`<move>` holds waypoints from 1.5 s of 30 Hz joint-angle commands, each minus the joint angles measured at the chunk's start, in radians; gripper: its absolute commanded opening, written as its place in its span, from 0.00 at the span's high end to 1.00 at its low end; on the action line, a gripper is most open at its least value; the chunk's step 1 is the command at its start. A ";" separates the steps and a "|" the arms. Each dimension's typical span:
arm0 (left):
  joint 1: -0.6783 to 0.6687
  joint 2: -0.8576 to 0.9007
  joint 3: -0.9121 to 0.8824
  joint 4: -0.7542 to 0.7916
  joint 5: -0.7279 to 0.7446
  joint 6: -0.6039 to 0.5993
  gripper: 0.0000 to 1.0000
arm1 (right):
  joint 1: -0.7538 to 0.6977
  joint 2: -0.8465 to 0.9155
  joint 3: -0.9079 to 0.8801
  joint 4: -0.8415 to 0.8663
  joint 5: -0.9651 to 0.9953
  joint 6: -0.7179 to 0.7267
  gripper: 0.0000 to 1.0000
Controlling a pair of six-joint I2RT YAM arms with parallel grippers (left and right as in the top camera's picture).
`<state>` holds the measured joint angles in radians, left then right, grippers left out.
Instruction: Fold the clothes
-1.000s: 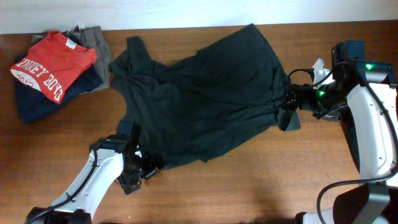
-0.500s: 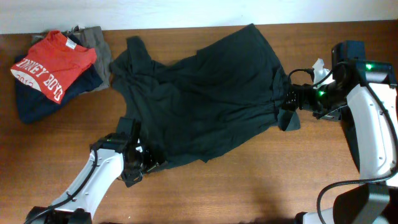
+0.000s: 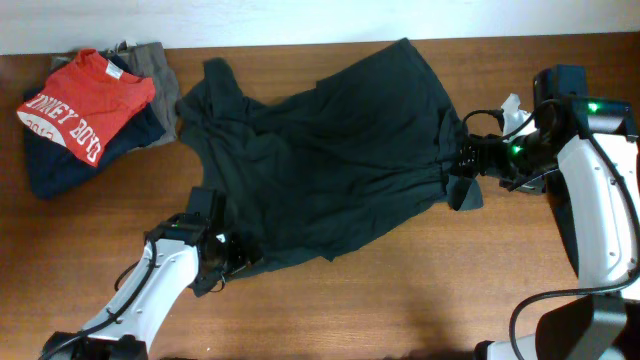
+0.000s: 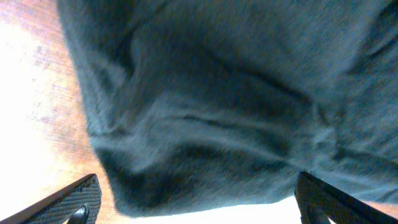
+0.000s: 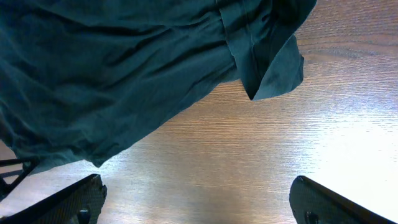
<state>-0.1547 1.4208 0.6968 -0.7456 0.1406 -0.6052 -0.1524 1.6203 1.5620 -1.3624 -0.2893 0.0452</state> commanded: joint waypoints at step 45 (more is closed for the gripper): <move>0.005 0.089 -0.008 0.038 -0.019 0.039 0.73 | 0.010 0.007 -0.544 0.575 0.251 0.357 0.36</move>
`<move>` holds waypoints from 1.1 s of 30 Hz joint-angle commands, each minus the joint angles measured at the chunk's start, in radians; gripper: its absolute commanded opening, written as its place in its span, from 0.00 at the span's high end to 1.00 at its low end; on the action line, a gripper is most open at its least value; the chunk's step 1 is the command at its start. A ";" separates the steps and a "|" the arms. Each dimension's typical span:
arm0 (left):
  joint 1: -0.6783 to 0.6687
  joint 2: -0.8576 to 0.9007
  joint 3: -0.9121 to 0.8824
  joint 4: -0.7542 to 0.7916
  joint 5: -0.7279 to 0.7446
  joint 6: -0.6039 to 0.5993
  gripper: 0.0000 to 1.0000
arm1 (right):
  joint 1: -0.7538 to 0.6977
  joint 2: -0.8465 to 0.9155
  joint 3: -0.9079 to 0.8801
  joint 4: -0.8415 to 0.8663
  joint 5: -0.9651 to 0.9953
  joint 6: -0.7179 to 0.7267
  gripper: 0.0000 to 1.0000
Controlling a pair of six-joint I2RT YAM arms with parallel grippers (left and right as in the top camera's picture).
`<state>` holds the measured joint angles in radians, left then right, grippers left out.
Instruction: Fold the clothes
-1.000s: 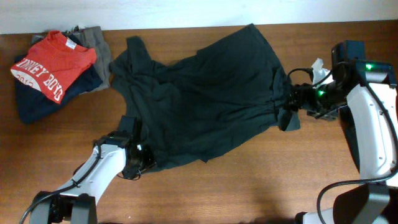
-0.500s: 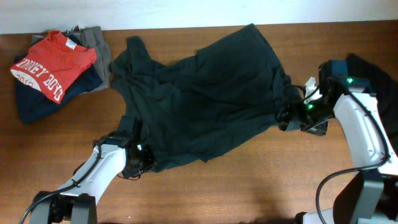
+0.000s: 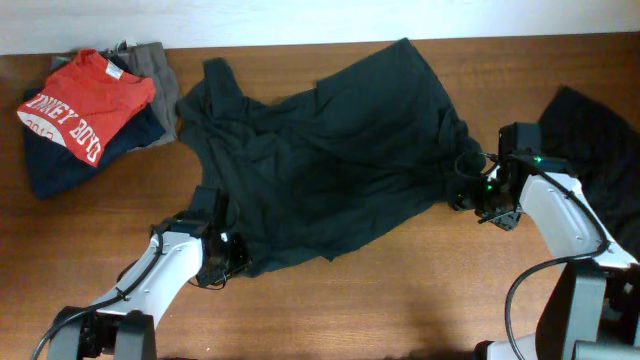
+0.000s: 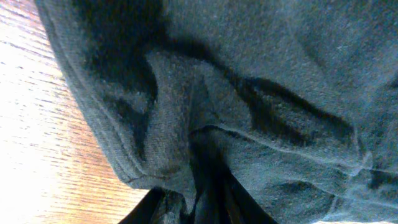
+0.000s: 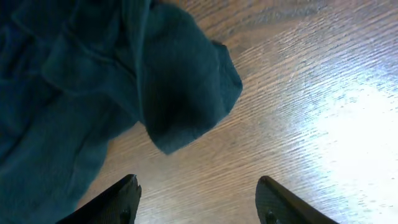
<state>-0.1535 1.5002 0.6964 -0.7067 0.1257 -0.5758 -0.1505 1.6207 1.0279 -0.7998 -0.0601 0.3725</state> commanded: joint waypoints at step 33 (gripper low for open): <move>0.004 -0.065 0.231 -0.279 -0.035 0.025 0.99 | -0.015 0.101 0.232 -0.097 0.058 0.062 0.96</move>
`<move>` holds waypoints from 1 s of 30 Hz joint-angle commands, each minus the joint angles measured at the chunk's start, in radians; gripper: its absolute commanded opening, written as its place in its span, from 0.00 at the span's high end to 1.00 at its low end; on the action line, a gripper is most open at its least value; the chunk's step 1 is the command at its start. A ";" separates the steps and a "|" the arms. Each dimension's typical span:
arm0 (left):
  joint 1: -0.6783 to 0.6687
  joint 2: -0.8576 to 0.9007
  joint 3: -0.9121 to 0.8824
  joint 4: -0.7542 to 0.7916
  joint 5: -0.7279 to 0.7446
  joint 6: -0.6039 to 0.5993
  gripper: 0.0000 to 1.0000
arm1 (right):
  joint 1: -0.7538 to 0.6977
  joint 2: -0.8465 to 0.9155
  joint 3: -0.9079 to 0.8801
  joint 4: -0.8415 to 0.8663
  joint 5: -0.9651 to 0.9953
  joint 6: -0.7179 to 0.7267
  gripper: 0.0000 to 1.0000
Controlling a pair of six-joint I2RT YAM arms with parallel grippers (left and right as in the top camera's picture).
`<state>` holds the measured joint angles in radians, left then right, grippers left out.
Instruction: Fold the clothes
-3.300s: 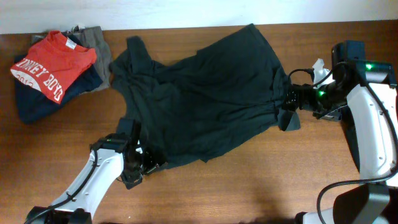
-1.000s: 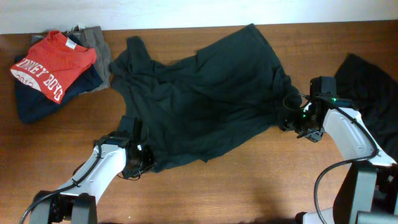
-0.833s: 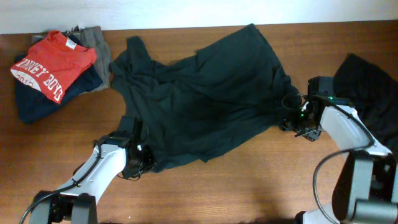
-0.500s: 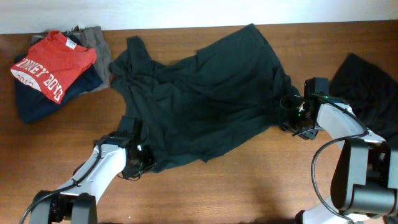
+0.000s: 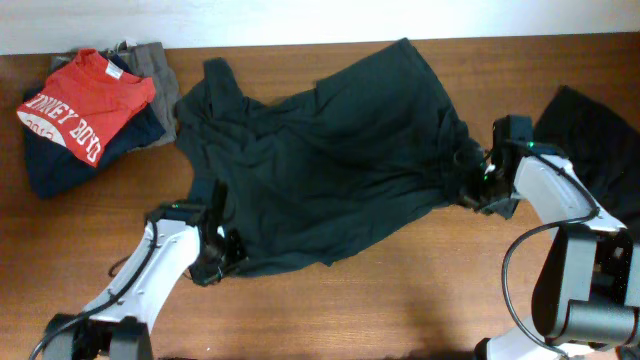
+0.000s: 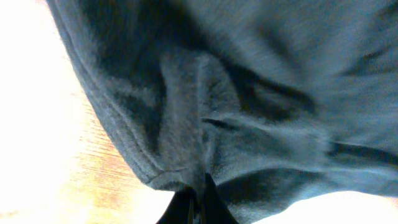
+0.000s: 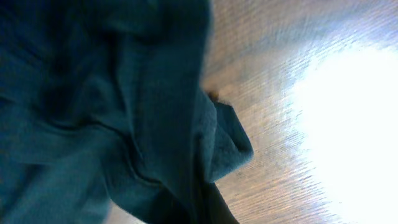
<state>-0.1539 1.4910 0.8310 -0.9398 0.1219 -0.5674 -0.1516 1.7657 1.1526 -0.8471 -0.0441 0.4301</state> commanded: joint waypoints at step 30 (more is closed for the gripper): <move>0.170 -0.113 0.568 -0.493 -0.278 0.016 0.99 | -0.169 -0.250 0.394 -0.622 0.094 0.051 0.96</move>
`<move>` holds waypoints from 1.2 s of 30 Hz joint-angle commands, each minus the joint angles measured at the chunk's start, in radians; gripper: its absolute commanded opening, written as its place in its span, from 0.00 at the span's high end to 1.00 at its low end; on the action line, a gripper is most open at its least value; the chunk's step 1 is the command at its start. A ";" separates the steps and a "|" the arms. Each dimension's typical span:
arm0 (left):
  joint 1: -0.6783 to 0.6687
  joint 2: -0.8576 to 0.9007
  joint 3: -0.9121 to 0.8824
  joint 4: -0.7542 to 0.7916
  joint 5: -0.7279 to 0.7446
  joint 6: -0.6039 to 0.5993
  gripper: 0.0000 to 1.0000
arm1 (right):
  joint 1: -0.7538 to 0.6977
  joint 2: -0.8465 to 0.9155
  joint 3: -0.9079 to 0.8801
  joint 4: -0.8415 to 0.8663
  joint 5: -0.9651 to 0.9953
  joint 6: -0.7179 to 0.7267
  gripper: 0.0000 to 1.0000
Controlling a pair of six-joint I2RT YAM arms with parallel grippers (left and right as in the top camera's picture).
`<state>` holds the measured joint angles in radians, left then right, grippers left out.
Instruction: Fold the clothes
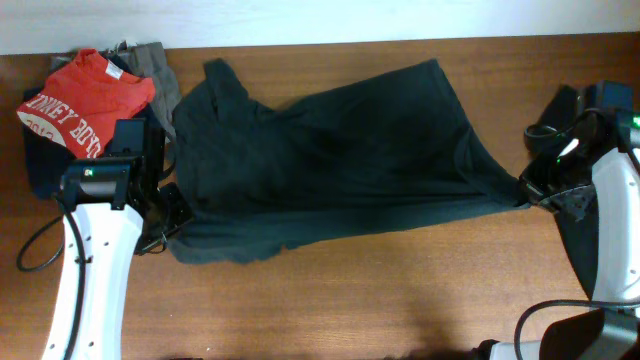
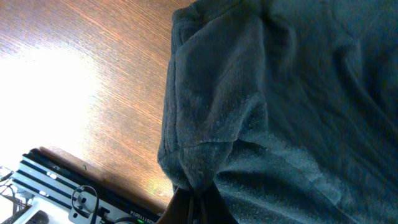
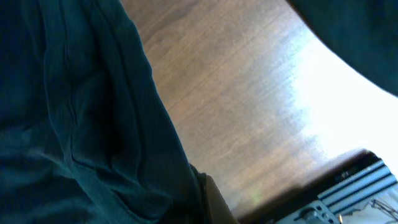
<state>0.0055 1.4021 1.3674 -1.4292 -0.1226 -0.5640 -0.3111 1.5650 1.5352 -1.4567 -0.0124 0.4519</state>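
Note:
A dark green T-shirt [image 1: 330, 165] lies spread wide across the wooden table [image 1: 400, 300], pulled taut between both arms. My left gripper [image 1: 168, 213] is shut on the shirt's lower left edge; in the left wrist view the cloth [image 2: 261, 106] bunches into the closed left gripper [image 2: 198, 208]. My right gripper [image 1: 527, 190] is shut on the shirt's right corner; in the right wrist view the fabric [image 3: 74, 124] runs down into the right gripper [image 3: 202, 196], whose tips are mostly hidden by cloth.
A stack of folded clothes with a red printed shirt [image 1: 85, 105] on top sits at the far left, a grey garment [image 1: 152, 60] behind it. Another dark garment [image 1: 560, 105] lies at the right edge, partly under my right arm. The table's edge [image 2: 74, 180] shows close to both wrists.
My left gripper has moved left and away from the front edge, my right gripper to the right, both still shut on the shirt. The shirt is now drawn out wider and flatter.
Both grippers were open over the crumpled shirt's left hem and right sleeve. Then the left was down in the hem fold while the right stood open beside the sleeve. Then both were shut on cloth, and now the shirt is stretched between them.

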 commanded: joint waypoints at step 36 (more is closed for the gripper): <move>0.010 0.002 0.040 0.060 0.021 0.013 0.97 | -0.010 -0.212 -0.233 0.126 0.046 0.059 0.96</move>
<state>0.0082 1.4006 1.3880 -1.3716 -0.0937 -0.5640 -0.3130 1.3350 1.3270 -1.3422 0.0322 0.4984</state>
